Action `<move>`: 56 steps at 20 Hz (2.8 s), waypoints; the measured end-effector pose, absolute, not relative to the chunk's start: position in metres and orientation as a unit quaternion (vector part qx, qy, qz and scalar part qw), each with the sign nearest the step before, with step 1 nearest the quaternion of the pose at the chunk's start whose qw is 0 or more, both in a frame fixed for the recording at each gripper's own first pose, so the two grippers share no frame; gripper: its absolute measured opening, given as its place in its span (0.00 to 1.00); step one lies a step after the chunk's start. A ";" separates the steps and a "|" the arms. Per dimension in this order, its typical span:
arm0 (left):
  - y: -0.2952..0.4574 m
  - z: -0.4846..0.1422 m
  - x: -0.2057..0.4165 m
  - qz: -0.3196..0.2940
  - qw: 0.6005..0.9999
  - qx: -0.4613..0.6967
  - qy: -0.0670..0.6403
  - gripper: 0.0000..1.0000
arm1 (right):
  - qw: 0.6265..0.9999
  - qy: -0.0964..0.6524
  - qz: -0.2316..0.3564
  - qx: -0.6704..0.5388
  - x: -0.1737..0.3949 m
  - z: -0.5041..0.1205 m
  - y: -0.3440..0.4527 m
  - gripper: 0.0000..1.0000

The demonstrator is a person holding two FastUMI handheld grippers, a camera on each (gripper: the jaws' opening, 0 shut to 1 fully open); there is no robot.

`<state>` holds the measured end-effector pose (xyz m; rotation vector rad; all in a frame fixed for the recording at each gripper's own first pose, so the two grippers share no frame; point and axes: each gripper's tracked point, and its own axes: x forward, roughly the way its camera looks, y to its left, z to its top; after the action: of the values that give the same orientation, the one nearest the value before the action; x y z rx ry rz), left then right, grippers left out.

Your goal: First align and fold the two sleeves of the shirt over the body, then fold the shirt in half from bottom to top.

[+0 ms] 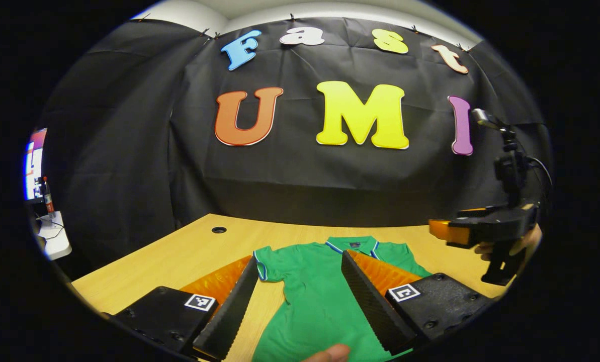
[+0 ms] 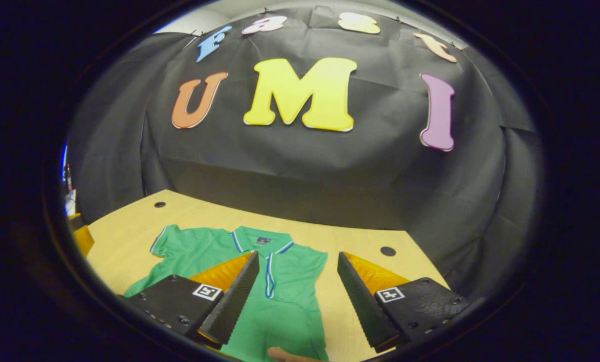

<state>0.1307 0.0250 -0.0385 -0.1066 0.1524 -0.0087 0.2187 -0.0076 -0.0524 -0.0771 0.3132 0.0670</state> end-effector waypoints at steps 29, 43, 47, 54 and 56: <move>0.068 -0.222 0.295 0.010 0.926 -0.109 0.361 0.65 | 0.990 0.126 0.062 0.034 0.164 -0.109 -0.050 0.95; 0.039 -0.196 0.303 -0.005 0.937 -0.088 0.339 0.06 | 0.989 0.123 0.069 0.040 0.161 -0.108 -0.046 0.95; -0.001 -0.185 0.302 -0.040 0.941 -0.020 0.337 0.06 | 0.990 0.122 0.068 0.035 0.162 -0.110 -0.047 0.94; -0.075 -0.196 0.290 -0.101 0.927 0.091 0.349 0.09 | 0.992 0.110 0.049 0.026 0.162 -0.113 -0.055 0.94; -0.092 -0.188 0.285 -0.127 0.931 0.065 0.337 0.39 | 0.992 0.112 0.048 0.029 0.162 -0.116 -0.056 0.94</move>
<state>0.2847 -0.0925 -0.1878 0.1324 0.6901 -0.2605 0.1620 -0.0558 -0.1156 0.0588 0.2249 0.0953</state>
